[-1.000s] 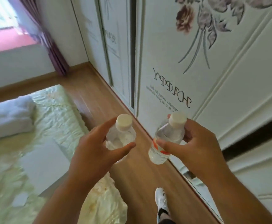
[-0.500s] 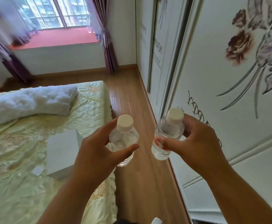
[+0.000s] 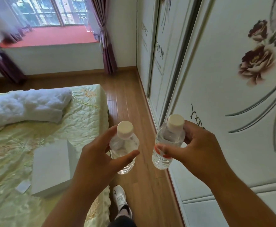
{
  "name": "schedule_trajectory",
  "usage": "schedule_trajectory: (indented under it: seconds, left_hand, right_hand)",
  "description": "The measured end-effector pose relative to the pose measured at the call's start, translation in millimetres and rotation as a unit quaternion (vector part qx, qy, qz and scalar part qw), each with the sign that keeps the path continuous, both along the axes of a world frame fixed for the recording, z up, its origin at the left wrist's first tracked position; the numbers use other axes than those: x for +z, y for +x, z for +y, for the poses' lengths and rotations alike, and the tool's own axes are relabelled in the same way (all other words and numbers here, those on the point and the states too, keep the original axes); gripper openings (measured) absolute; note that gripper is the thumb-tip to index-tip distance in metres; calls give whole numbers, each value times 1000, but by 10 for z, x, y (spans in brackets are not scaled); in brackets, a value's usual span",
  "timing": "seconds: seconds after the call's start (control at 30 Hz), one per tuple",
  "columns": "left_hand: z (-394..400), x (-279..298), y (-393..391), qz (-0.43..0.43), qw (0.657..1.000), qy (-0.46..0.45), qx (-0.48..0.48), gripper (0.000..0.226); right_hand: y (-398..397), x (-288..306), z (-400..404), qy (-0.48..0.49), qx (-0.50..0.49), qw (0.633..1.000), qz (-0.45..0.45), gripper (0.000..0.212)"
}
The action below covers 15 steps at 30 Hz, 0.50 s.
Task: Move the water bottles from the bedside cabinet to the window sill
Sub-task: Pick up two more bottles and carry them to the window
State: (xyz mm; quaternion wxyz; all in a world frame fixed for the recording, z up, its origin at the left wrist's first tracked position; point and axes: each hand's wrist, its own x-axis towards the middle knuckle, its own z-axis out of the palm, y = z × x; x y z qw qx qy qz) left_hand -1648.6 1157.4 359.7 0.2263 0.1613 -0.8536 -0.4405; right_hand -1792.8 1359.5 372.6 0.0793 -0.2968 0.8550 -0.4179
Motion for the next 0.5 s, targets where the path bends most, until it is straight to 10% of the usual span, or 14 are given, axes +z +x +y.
schedule_trajectory:
  seconds: [0.5]
  left_hand:
    - [-1895,-107,-1427,2,998,-10,-54,78]
  right_hand:
    - [-1111,45,-1761,-3,-64,998,19,59]
